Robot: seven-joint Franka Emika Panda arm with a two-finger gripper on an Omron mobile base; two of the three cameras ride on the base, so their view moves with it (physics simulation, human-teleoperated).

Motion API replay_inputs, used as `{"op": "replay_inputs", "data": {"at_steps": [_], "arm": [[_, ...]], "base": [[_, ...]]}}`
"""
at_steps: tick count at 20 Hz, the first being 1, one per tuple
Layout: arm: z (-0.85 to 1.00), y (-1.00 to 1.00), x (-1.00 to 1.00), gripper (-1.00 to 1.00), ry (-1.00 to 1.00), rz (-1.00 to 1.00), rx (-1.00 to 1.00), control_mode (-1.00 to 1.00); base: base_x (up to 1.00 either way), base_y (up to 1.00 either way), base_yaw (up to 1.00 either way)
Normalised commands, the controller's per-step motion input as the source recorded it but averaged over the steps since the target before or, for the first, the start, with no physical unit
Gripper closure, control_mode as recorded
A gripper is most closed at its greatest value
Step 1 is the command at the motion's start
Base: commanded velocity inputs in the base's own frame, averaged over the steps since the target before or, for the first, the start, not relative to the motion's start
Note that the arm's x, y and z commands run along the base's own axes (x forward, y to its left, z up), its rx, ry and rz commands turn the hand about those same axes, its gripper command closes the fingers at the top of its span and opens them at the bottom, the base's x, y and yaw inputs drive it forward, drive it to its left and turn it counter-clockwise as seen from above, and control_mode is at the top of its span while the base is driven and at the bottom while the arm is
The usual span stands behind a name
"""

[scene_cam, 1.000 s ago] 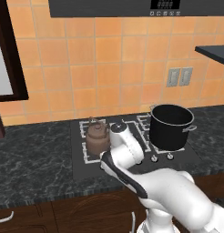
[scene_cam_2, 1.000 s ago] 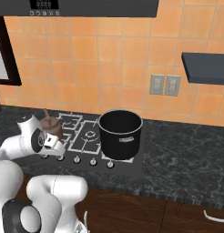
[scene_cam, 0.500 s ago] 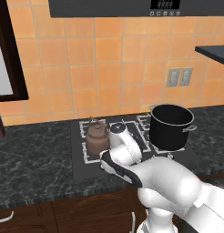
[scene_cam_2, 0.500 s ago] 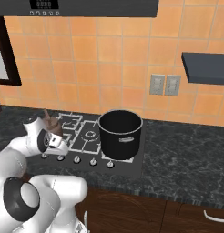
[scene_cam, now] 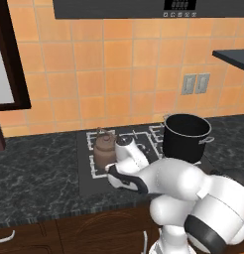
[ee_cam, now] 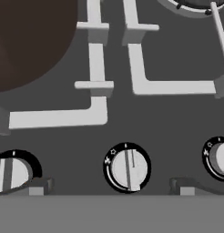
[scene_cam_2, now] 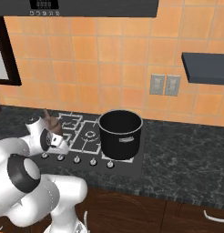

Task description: Pick the kettle from the counter and place it on a stove burner. Then turn the burner on.

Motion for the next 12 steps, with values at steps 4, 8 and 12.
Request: {"op": "replay_inputs", "data": {"at_steps": [4, 8, 12], "arm": [[-0.09, 0.23, 0.14, -1.00, 0.00, 0.00, 0.00, -1.00], [-0.19, 0.18, 0.09, -1.00, 0.00, 0.00, 0.00, -1.00], [-0.19, 0.15, 0.07, -1.00, 0.00, 0.00, 0.00, -1.00]], "base": [[0.00, 0.00, 0.00], [0.00, 0.00, 0.00], [0.00, 0.00, 0.00]]}}
